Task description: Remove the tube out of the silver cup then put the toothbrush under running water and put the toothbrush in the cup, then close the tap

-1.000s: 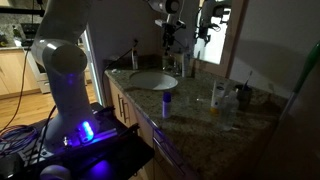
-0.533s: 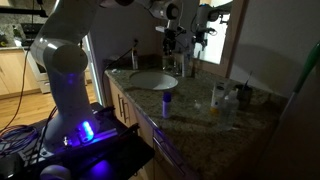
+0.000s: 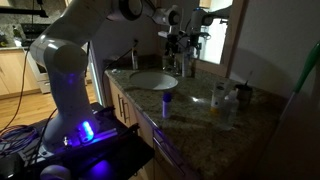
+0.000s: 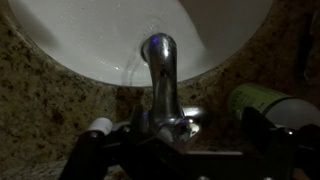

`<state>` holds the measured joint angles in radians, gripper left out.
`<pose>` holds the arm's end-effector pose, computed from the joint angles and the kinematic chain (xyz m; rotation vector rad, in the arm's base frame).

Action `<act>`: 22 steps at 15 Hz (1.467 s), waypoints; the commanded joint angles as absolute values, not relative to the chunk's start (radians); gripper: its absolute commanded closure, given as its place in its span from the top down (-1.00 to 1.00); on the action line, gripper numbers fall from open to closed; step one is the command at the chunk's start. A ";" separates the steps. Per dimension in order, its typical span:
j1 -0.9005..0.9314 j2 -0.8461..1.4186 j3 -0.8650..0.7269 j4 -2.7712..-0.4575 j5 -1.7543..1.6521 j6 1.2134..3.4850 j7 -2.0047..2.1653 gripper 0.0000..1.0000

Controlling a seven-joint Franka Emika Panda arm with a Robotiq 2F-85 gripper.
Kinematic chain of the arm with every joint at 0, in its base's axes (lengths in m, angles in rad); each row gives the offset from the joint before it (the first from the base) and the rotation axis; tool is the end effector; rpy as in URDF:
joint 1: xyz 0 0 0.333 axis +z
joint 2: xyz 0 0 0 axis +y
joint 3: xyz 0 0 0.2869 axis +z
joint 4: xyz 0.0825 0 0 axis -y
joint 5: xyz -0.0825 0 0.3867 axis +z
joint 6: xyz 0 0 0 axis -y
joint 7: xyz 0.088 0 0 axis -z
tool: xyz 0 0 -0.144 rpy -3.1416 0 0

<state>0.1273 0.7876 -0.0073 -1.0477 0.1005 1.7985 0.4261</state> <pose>0.7322 0.1019 0.3089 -3.0201 0.5006 0.0924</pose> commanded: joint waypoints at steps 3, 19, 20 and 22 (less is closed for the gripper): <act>0.127 0.829 -0.014 -0.987 0.101 1.801 0.446 1.00; 0.128 0.819 -0.023 -0.993 0.097 1.799 0.481 -0.50; 0.128 0.818 -0.024 -0.995 0.096 1.802 0.482 -0.67; 0.127 0.818 -0.031 -0.996 0.092 1.802 0.484 -0.93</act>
